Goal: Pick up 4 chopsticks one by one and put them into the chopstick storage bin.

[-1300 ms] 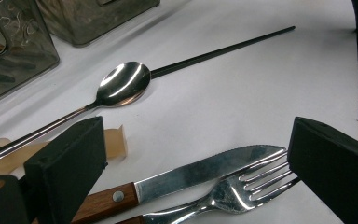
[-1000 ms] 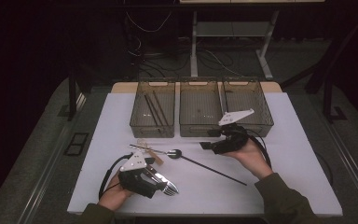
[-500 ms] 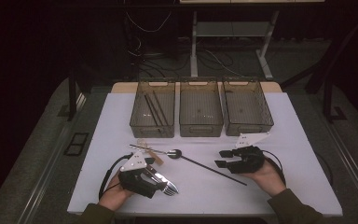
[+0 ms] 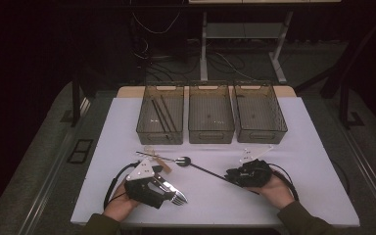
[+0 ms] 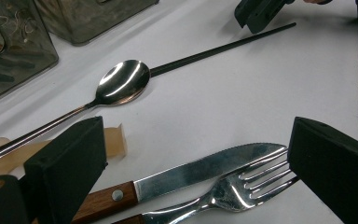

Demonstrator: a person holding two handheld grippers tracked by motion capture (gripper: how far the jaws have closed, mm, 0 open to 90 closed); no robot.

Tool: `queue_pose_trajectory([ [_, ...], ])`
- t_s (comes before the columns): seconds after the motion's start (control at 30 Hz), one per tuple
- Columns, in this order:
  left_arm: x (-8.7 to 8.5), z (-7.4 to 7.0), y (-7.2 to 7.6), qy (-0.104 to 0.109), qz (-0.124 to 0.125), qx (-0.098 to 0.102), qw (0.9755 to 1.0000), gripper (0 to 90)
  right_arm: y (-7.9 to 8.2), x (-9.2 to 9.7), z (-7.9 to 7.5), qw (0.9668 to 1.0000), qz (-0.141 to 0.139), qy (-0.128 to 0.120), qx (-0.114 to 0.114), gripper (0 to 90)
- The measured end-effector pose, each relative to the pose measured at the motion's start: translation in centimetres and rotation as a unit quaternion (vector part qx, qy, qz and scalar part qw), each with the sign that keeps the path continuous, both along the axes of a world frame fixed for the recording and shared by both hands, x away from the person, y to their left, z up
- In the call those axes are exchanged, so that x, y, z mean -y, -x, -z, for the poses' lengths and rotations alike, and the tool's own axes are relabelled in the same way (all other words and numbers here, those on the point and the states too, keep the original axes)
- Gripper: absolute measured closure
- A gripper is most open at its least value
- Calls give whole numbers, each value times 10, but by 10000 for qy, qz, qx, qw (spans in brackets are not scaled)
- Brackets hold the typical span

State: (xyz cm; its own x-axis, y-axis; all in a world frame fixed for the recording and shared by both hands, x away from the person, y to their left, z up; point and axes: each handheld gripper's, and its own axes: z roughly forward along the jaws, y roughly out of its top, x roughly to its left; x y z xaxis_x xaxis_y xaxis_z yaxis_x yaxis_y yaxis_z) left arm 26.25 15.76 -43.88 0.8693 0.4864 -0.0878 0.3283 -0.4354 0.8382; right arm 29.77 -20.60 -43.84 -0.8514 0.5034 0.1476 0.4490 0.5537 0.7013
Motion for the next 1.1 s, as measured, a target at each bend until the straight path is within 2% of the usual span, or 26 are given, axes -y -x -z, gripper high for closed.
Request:
queue_pose_trajectory([
  [0.37,0,0,0,-9,-4,-1,10000,41,0,-7,7,9996,-104,245,-6,797],
  [0.83,0,0,0,-9,-6,-3,10000,41,7,-13,8,9980,-128,521,335,861],
  [1.1,0,0,0,-21,4,-4,10000,41,4,-11,7,9988,-65,447,173,864],
])
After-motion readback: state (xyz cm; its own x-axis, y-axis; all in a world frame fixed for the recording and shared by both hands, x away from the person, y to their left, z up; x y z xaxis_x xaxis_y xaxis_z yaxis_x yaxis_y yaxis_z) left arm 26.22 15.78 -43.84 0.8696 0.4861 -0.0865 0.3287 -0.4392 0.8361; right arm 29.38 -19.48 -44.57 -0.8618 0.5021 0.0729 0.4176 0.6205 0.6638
